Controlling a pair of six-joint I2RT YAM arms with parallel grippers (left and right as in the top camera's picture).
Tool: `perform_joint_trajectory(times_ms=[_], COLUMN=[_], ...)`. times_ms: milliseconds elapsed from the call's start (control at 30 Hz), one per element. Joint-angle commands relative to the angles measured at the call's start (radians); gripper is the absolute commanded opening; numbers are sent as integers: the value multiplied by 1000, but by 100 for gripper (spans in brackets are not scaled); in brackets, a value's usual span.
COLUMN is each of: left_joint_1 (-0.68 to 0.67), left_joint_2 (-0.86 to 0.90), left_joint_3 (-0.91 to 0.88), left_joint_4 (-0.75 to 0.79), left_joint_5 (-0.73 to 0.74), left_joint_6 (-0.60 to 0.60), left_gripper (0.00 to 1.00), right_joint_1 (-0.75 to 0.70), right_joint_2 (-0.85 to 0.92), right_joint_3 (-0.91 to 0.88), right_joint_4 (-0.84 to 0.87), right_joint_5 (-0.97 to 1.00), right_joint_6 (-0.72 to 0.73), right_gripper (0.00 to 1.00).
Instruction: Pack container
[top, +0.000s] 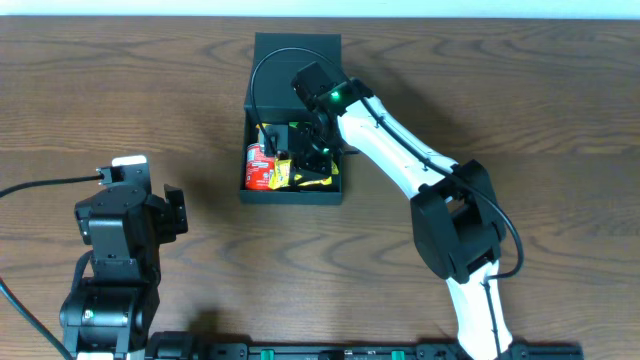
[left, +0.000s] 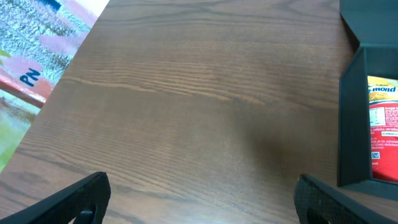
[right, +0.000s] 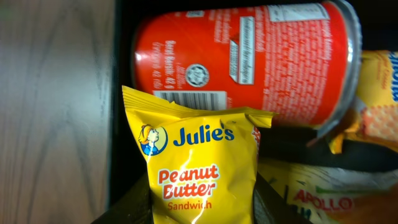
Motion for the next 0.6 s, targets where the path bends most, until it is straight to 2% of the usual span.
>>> perform_joint_trajectory(times_ms=[0, 433, 567], left_joint_1=[3, 3, 3], left_joint_2=[-4, -4, -4], left_joint_3=[11, 11, 11], left_joint_4=[-1, -1, -1], left_joint_5=[3, 3, 3], left_joint_6=[6, 6, 7], left_gripper=[95, 96, 95], right_joint_1=[8, 8, 8], right_joint_2=[-19, -19, -19], right_joint_3=[-4, -84, -90], right_joint_4=[5, 71, 82], right_joint_5=[22, 32, 32], right_joint_6=[32, 69, 69], right_gripper=[11, 16, 20])
